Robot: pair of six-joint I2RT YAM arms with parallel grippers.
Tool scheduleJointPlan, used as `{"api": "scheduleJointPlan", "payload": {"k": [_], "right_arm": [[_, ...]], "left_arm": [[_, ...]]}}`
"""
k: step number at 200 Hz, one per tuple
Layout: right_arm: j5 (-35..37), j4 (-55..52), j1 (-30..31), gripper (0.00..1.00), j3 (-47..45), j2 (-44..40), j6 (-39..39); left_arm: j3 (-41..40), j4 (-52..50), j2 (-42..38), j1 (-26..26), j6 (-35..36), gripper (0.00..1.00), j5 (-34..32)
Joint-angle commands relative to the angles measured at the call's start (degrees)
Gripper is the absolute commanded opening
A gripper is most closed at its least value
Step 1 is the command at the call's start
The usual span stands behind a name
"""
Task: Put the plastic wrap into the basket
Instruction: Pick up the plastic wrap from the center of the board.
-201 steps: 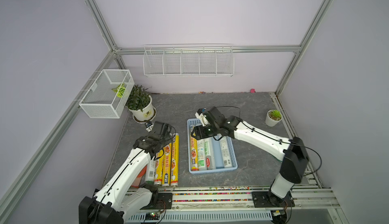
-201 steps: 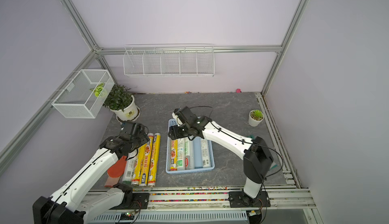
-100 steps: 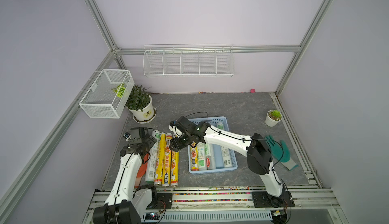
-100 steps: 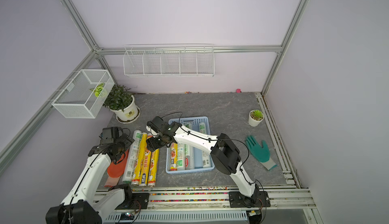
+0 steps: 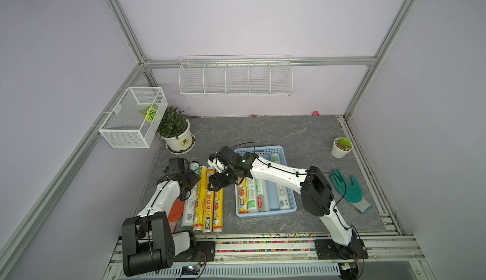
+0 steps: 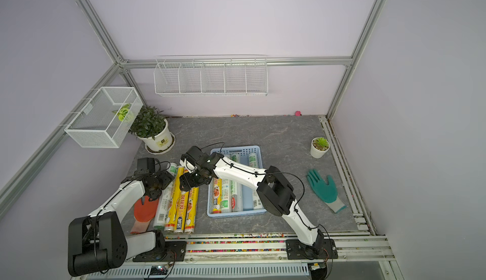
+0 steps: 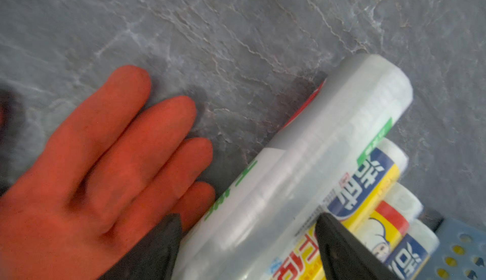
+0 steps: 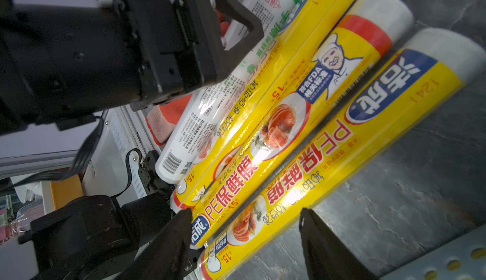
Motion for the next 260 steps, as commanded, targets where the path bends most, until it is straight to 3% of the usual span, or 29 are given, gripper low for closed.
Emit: {"api": "scheduleJointPlan", "payload": {"k": [1, 52, 95, 132, 190, 245, 260], "right_arm": [[3.33, 0.58, 0.06, 0.71, 1.57, 1.94, 2.1], [8.68, 2.12, 0.19, 0.76, 2.41, 1.81, 1.88], [8.94, 1.82, -0.15, 0.76, 1.46, 1.61, 3.16], [9.88, 2.63, -0.9, 0.76, -0.68, -0.17, 4.09], [9.4, 8.52, -1.71, 0.75, -11.09, -7.42, 5.97], [8.86, 9.48, -2.16, 0.75, -14.61, -10.61, 5.85], [8.94, 9.55, -2.2, 0.75, -14.98, -11.16, 5.91]], "left_arm": [[-0.84, 0.96, 2.72, 0.21, 1.06, 0.83, 2.2], [-0.2, -2.22, 5.21, -0.74, 0.75, 0.83, 4.28], [0.96, -5.35, 7.71, -3.39, 0.37, 0.84, -0.81], [4.24, -10.76, 11.26, -8.9, -0.07, 0.8, -7.84], [1.32, -8.46, 10.17, -10.59, 1.49, 0.72, -3.5], [1.85, -7.0, 13.08, -10.59, 2.51, 0.72, -2.42], [2.31, -7.57, 13.66, -10.59, 2.34, 0.68, -2.89]]}}
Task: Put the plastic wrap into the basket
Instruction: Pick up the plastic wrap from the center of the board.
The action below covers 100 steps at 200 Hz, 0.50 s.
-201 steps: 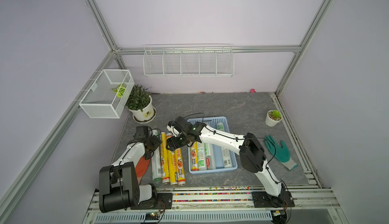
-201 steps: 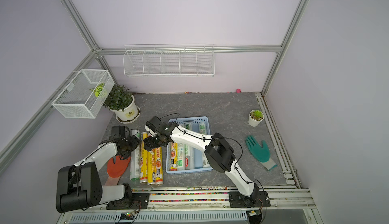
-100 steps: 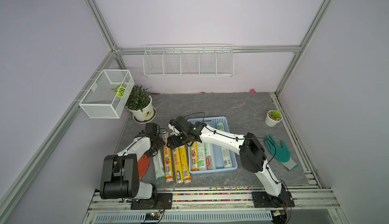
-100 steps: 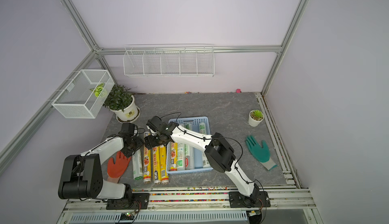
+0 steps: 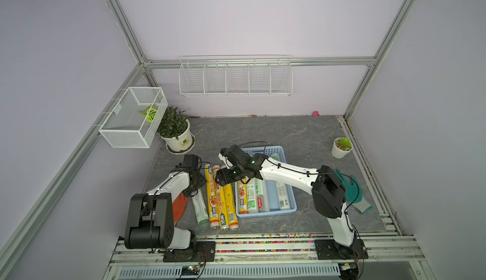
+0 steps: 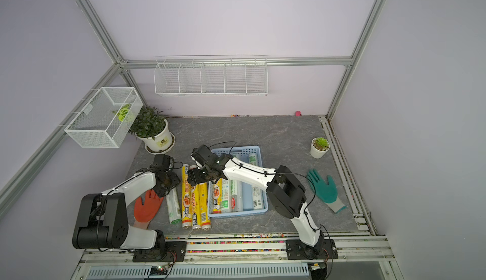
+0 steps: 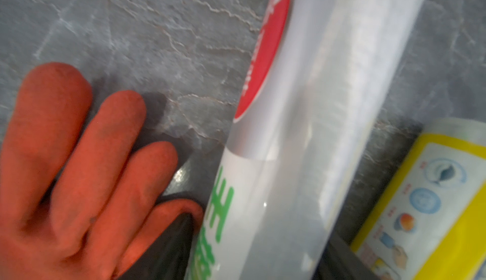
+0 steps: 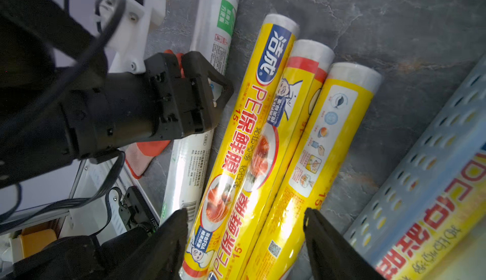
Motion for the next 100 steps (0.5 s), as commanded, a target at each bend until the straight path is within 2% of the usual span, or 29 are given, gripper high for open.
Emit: {"api": "scheduleJointPlan", "payload": {"k": [1, 27, 58, 100], "right_arm": [[0.05, 0.84, -0.51, 0.75, -1.68, -2.57, 0.86], [0.41, 0.75, -0.88, 0.75, -1.85, -3.17, 0.9], [0.41, 0.36, -1.5, 0.75, -1.82, -3.7, 1.43], [1.94, -0.94, -2.26, 0.74, -2.63, -6.36, 1.78]], "left_arm": [[-1.87, -4.07, 3.66, -0.8, -0.24, 0.67, 6.6], [-1.73, -3.84, 2.35, -0.8, -0.1, 0.54, 7.34], [-0.31, -5.97, -0.6, -0.78, -0.15, 0.44, 7.4], [5.03, -11.91, -9.09, -0.8, 1.35, 0.29, 6.58]]}}
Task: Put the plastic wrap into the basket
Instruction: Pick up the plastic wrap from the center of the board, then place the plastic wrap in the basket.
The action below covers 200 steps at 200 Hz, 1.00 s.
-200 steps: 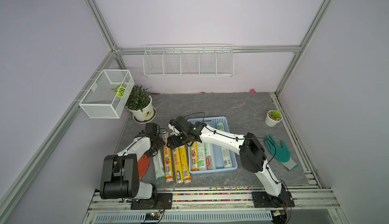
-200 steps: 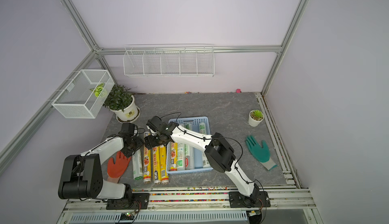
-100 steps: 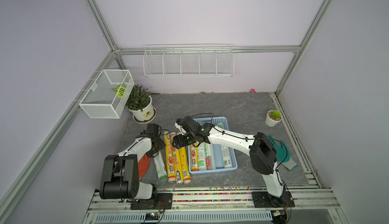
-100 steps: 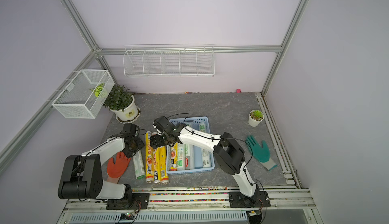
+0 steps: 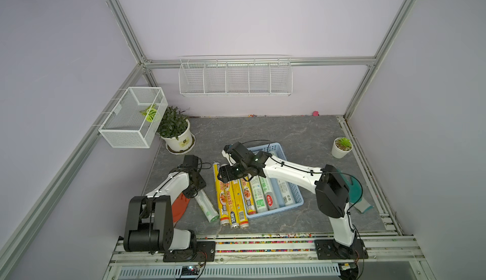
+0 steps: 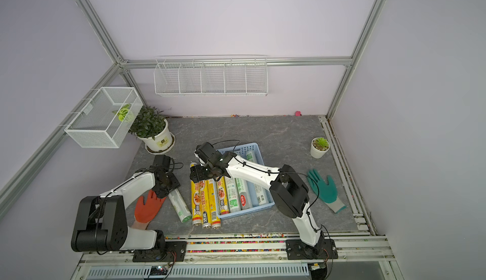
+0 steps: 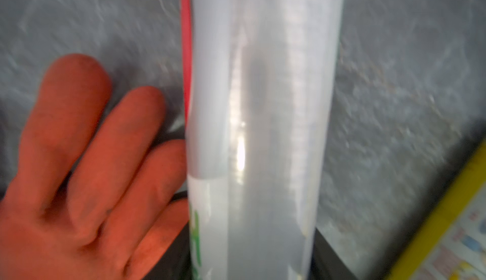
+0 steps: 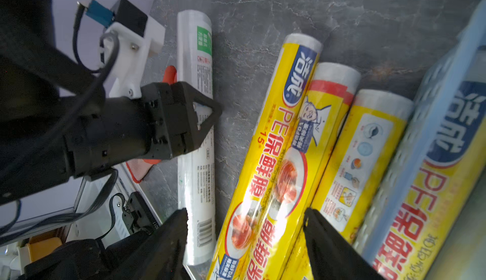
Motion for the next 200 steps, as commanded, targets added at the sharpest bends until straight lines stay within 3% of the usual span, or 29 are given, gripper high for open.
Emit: {"api": "scheduleJointPlan", "payload": {"k": [1, 41, 78, 93, 109, 148, 172, 200], "right_arm": [[1.94, -0.98, -0.6, 0.74, -1.69, -4.43, 0.75], [7.17, 0.23, -2.29, 0.74, -7.4, -11.42, 1.28], [13.02, -0.31, -6.27, 0.75, -15.44, -19.4, 2.16], [16.18, -1.51, -8.27, 0.75, -18.81, -22.75, 3.26], [18.84, -2.35, -10.71, 0.75, -22.47, -26.01, 3.95], [16.4, -4.09, -19.55, 0.74, -31.11, -31.68, 4.93], [13.49, -4.13, -24.81, 0.74, -35.74, -34.6, 4.71], [11.36, -4.7, -28.68, 0.75, -38.43, -35.86, 3.81]], "left_arm": [[4.73, -5.75, -5.9, -0.45, -0.45, 0.29, 3.32], [10.08, -9.73, -16.57, -0.45, 3.34, 0.22, 3.75], [12.0, -2.0, -23.89, -1.01, 0.77, 0.16, 19.1], [12.34, 2.72, -23.88, -5.02, -2.51, 0.15, 22.81], [13.55, 7.29, -21.57, -12.16, -5.03, 0.16, 22.26], [19.31, 17.6, -8.64, -26.79, -10.56, 0.15, 22.94], [26.1, 17.7, 0.37, -32.26, -11.31, 0.15, 21.75], [29.26, 17.93, 7.88, -35.3, -17.31, 0.14, 19.05]]}}
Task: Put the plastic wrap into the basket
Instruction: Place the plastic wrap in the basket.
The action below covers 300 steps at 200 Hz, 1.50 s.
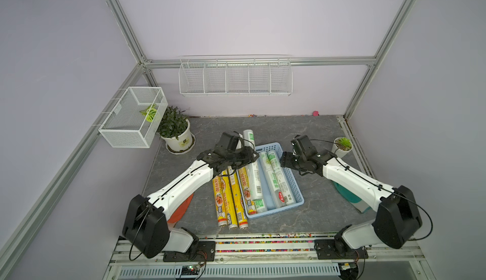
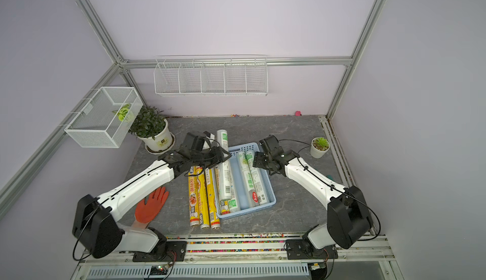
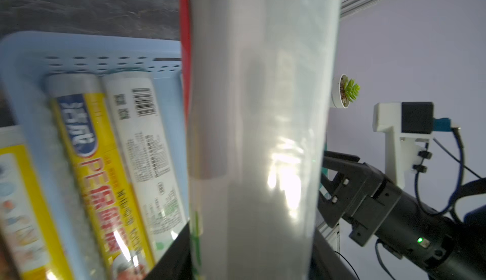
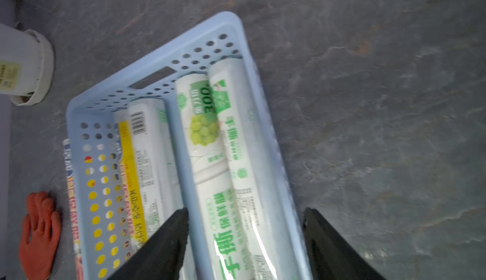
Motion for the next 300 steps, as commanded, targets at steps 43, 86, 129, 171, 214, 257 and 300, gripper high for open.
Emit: {"api": "scheduleJointPlan", "payload": {"k": [43, 86, 129, 171, 214, 257, 300], "right_arm": [[-7.44, -1.88, -3.51, 0.76, -2.47, -1.53, -2.06], [-10.4, -1.56, -3.51, 0.77, -2.72, -0.83, -3.47], [-11.42, -1.23, -3.58, 0.77, -2.38, -0.26, -3.13], [-10.62, -0.51, -3.56, 0.77, -3.44, -1.65, -2.53], [-13.38, 2.01, -3.58, 0.77, -5.04, -2.21, -1.57], [-14.03, 3.16, -3.48, 0.77, -6.03, -2.23, -1.03], [-13.89, 3.41, -3.49, 0.77, -6.36, -2.36, -0.68]], "left_arm": [[3.39, 2.3, 10.27, -3.92, -13.21, 0.13, -4.24], [5.74, -1.14, 14.51, -6.73, -12.99, 0.15, -10.62], [11.98, -10.03, 21.35, -9.48, -10.46, 0.17, -11.79], [12.89, -11.63, 23.39, -9.5, -9.69, 0.2, -11.06], [13.17, -12.01, 25.8, -9.75, -8.72, 0.24, -11.49], [16.43, -14.66, 27.68, -9.81, -6.78, 0.4, -13.48], [17.0, -16.58, 26.35, -9.83, -6.11, 0.54, -14.94]]}}
